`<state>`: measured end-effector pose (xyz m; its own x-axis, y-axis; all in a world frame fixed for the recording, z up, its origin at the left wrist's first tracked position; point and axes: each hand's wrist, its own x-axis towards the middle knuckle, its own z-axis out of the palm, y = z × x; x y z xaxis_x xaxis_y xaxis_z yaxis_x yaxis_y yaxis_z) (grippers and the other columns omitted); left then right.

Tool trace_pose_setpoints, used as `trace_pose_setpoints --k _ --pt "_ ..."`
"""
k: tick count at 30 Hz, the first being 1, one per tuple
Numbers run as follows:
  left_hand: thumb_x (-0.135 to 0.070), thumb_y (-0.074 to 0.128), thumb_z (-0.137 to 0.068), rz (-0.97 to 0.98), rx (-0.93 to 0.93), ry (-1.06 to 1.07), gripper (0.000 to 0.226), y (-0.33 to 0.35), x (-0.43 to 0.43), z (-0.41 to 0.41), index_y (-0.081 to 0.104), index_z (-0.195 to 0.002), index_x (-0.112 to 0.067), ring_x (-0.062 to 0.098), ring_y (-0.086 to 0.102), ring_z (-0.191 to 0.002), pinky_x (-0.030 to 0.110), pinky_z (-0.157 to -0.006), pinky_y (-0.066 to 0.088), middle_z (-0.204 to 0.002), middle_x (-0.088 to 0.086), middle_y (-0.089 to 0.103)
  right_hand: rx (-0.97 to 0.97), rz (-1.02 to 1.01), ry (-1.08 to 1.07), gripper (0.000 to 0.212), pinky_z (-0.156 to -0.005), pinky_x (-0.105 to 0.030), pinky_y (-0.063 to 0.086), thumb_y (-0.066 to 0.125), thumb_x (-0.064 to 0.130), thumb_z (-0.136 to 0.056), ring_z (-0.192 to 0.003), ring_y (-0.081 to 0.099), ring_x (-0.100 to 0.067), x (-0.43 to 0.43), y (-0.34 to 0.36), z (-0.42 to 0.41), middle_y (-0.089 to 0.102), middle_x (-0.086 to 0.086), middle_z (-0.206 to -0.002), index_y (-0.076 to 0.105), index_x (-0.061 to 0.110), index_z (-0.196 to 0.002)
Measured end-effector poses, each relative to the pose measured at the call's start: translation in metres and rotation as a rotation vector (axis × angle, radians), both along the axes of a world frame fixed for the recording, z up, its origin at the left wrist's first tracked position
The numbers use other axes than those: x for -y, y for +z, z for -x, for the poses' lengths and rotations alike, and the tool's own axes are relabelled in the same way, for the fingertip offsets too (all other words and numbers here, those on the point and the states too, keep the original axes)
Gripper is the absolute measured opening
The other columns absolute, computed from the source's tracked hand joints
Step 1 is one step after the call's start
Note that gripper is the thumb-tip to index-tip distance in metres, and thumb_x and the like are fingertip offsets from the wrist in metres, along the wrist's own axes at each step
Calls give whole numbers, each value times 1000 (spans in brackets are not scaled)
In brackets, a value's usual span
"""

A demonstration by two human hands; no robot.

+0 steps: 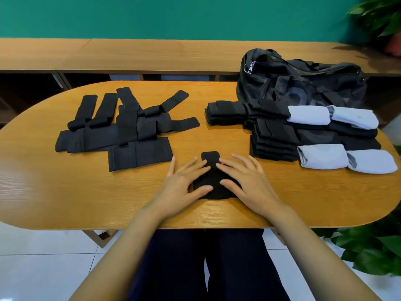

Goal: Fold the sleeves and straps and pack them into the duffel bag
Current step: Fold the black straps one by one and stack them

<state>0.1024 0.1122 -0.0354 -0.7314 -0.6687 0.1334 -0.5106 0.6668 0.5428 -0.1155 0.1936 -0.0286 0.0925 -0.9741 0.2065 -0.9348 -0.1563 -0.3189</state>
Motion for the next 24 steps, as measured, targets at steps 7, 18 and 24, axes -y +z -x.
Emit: trace_pose_setpoints --k 7,18,24 --pt "-77 46 -82 90 85 -58 82 -7 -5 -6 30 -151 -36 -7 4 -146 47 -119 -17 -159 -18 21 -73 -91 41 76 -122 -45 -1 5 77 -89 -149 3 -5 -9 -7 1 21 20 -158 32 40 -150" --pt "-76 23 -89 85 57 -15 70 -3 -9 -4 40 -145 -38 -8 10 -144 46 -118 -19 -156 -17 28 -109 96 64 69 -121 -50 3 35 76 -88 -147 21 -13 -9 -12 3 44 11 -150 54 33 -138" --pt "-78 21 -87 90 -4 4 71 -1 -11 -5 51 -137 -37 -7 21 -142 45 -119 -17 -149 -16 41 -64 194 40 49 -118 -56 15 42 58 -91 -134 42 -14 -8 -15 3 60 10 -134 66 29 -124"
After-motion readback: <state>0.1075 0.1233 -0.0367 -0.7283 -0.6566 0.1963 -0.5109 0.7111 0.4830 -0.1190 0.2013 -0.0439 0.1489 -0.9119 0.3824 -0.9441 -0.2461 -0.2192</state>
